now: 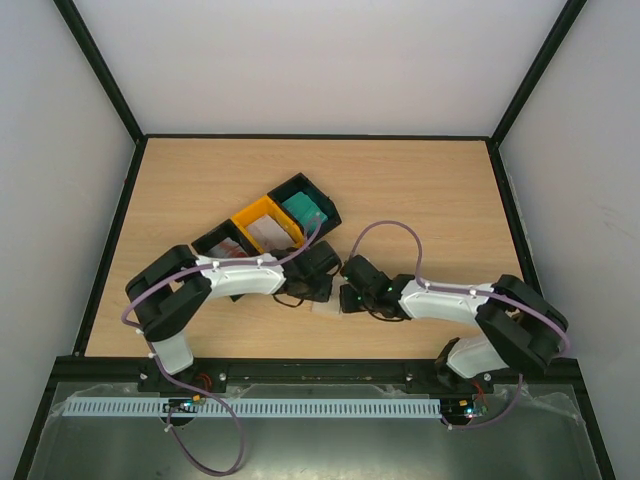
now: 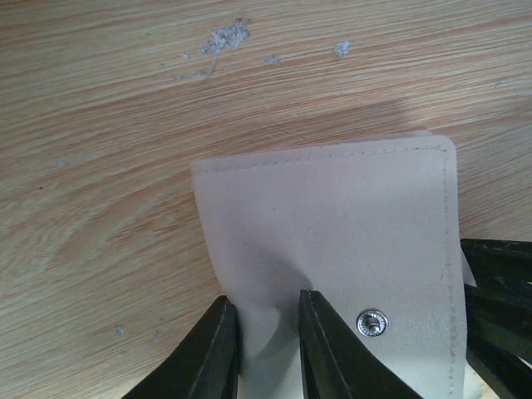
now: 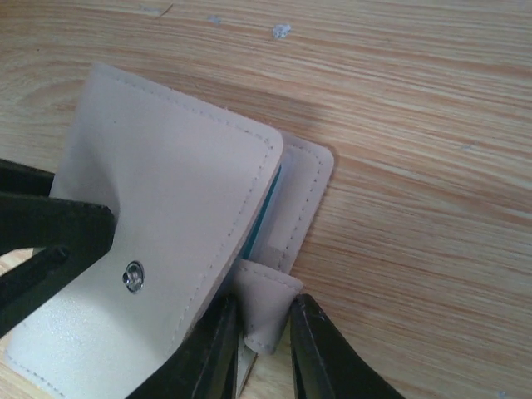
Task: Put the credit cards into the card holder
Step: Close the card holder at the center of the board.
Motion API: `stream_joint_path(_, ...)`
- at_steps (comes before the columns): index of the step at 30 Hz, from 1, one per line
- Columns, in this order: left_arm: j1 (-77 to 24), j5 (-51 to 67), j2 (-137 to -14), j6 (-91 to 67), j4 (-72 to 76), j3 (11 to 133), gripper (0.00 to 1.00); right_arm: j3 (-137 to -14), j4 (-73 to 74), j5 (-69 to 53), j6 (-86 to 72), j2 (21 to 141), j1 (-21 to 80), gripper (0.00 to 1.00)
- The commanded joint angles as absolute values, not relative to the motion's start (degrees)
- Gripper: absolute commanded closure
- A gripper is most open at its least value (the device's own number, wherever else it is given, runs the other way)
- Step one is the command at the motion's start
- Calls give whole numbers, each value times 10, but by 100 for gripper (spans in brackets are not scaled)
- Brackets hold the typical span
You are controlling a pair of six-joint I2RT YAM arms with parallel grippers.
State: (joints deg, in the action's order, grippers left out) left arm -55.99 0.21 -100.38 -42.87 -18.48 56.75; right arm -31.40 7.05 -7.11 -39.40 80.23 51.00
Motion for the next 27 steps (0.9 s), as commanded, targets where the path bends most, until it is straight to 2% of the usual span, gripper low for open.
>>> stream_joint_path(1, -585, -40, -1060, -398, -252, 534, 80, -319, 66, 27, -423, 841, 509, 82)
stream_joint_path(7, -585, -40, -1050, -402, -245, 518, 81, -327, 138, 169, -556, 809, 505, 82)
stream_joint_path(12, -583, -7, -1036, -403, -225, 525, 80, -312, 176, 201, -601, 747, 494, 79)
stream_joint_path(16, -579, 23, -1027, -407, -208, 535, 79, -304, 194, 188, -602, 699, 485, 73)
stream_joint_path(19, -575, 44, -1011, -414, -198, 543, 75, -302, 201, 169, -593, 667, 480, 67)
stream_joint_path(22, -570, 64, -990, -418, -187, 555, 70, -302, 165, 111, -529, 647, 480, 59)
stream_joint_path(27, -562, 85, -964, -432, -176, 564, 60, -319, 136, 12, -459, 664, 480, 55)
